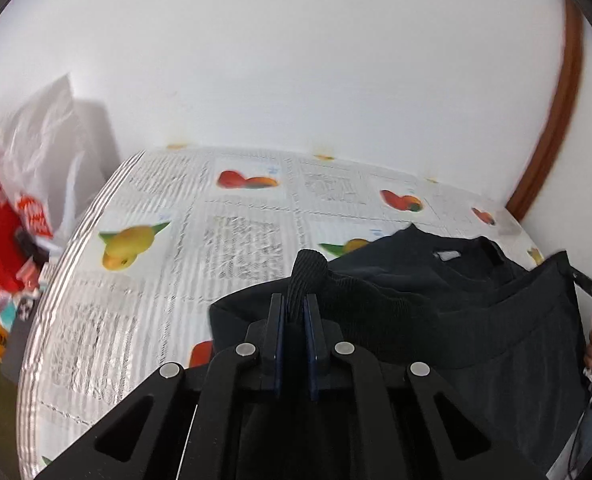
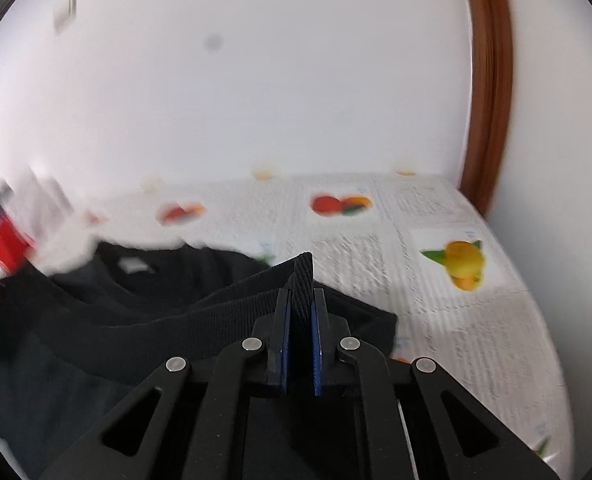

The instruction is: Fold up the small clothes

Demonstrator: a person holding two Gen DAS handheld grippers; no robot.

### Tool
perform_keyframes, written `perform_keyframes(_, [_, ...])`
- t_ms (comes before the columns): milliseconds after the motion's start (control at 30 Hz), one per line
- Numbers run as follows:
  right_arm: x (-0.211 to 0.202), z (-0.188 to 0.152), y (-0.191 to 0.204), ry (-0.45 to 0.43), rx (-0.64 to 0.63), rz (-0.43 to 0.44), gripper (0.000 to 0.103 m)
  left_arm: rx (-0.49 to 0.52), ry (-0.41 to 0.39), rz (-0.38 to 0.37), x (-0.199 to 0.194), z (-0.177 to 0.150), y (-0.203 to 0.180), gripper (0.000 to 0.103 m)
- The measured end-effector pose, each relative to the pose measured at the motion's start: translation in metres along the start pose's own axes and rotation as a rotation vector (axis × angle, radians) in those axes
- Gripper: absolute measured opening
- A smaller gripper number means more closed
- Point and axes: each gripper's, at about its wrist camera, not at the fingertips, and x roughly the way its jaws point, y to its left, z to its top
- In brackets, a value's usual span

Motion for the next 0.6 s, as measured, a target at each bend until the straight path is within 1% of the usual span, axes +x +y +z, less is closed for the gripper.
perform_keyframes(67, [0.02, -0.003, -0.002, 0.068, -0.012, -0.06, 0.008, -0.003, 0.044, 0.007, 0.016, -0.003, 0.002, 0.009])
perform_keyframes(167, [0.051, -0.012, -0.002, 0.163, -0.015, -0.099, 0.008, -0.025, 0.102, 0.029, 0.036, -0.009, 0.002, 0.009])
perform_keyframes(233, [0.055, -0.012, -0.003, 0.173, -0.017, -0.104, 0.008, -0.019, 0.113, 0.043, 0.04, -0.011, 0.0, 0.009])
perform_keyframes(333, [0.057, -0.012, -0.002, 0.185, -0.027, -0.109, 0.009, -0.018, 0.12, 0.039, 0.041, -0.011, 0.001, 0.01])
perform_keyframes(400, [0.055, -0.012, 0.0, 0.205, -0.04, -0.109, 0.011, -0.027, 0.131, 0.033, 0.041, -0.011, 0.001, 0.013])
perform_keyframes(467, [0.045, -0.011, 0.001, 0.227, -0.04, -0.1, 0.015, -0.034, 0.149, 0.026, 0.039, -0.01, 0.002, 0.015])
perform_keyframes(533, [0.026, -0.012, -0.002, 0.212, -0.029, -0.109, 0.022, -0.032, 0.155, 0.023, 0.032, -0.01, 0.002, 0.017])
perform_keyframes(600, [0.006, -0.017, -0.007, 0.199, -0.006, -0.095, 0.043, -0.02, 0.148, 0.017, 0.022, -0.012, 0.004, 0.021])
